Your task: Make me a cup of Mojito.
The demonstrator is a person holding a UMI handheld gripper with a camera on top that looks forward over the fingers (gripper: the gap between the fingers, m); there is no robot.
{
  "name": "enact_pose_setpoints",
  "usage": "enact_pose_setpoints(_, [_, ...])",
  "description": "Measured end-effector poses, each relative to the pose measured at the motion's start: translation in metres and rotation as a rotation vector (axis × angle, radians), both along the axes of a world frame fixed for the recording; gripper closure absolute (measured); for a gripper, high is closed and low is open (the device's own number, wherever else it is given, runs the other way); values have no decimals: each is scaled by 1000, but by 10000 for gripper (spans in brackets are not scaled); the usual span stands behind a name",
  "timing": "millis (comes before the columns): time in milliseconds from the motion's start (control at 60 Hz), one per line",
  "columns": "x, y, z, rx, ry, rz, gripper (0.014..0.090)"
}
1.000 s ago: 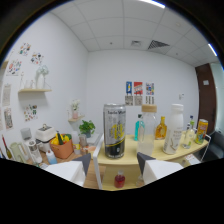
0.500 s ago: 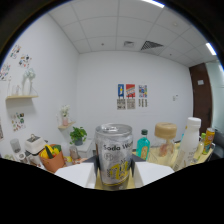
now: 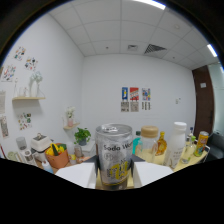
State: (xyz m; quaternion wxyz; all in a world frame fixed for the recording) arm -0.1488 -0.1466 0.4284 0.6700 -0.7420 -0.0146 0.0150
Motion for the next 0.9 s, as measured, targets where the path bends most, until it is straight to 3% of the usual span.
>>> enact_pose_setpoints(167, [24,-48,-12,24,9,20,541])
enact_pose_setpoints(333, [63,-73,-83,-64,18,-9,543])
enact_pose_setpoints(617, [104,-83,-217,-174,105,-52,543])
enact_pose_setpoints(900, [105,-75,-248,-188,587,-47,541])
